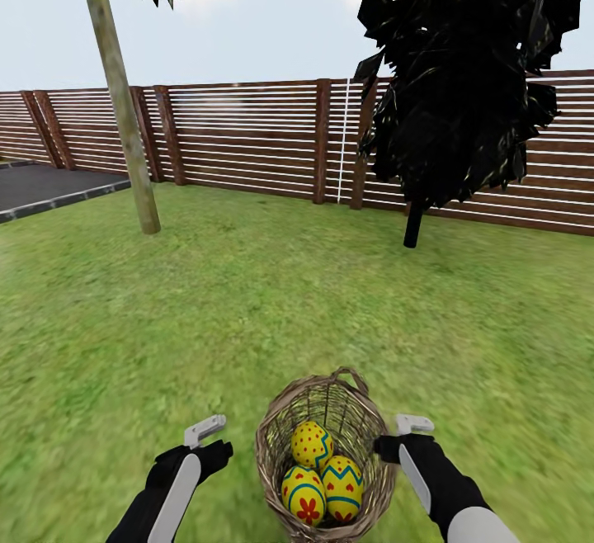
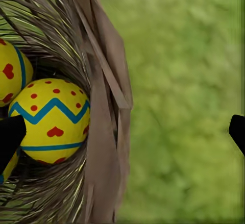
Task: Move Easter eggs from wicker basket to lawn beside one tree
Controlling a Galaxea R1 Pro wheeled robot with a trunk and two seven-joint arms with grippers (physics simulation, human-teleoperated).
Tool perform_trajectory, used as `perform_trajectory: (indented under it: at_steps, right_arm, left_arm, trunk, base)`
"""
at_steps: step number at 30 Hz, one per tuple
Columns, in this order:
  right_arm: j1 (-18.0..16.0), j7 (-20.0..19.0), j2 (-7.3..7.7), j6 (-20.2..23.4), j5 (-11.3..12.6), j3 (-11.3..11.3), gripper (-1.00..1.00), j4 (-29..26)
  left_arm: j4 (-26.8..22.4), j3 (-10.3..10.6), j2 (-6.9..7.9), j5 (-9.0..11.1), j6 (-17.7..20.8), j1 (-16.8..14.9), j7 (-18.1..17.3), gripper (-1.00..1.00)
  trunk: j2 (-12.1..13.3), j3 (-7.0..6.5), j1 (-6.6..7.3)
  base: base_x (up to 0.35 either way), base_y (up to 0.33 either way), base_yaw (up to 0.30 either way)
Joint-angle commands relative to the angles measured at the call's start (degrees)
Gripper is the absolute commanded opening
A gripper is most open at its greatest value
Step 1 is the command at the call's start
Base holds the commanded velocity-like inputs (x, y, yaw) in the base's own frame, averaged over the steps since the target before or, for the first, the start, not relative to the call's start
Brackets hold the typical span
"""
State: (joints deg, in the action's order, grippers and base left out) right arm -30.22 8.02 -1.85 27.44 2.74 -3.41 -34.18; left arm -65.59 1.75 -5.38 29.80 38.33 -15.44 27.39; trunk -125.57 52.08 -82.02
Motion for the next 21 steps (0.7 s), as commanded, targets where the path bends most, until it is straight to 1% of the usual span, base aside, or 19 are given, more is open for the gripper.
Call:
perform_trajectory:
  at_steps: [1, 8, 21]
  right_arm:
    - [0.0, 0.2, 0.02, 0.2, 0.3, -0.2, 1.00, -0.1]
    - [0.0, 0.2, 0.15, 0.2, 0.3, -0.2, 1.00, -0.1]
    - [0.0, 0.2, 0.01, 0.4, 0.3, 0.0, 1.00, -0.1]
  left_arm:
    - [-0.1, 0.1, 0.01, 0.6, 0.1, 0.0, 0.6, 1.00]
    - [-0.1, 0.0, 0.03, 0.7, 0.1, 0.0, 0.6, 1.00]
    - [-0.1, -0.2, 0.09, 0.8, 0.0, 0.0, 0.6, 1.00]
  trunk:
    - [0.0, 0.06, 0.01]
    - [0.0, 0.06, 0.01]
    - [-5.2, 2.39, -2.85]
  base:
    - [0.000, 0.000, 0.000]
    - [0.000, 0.000, 0.000]
    - [0.000, 0.000, 0.000]
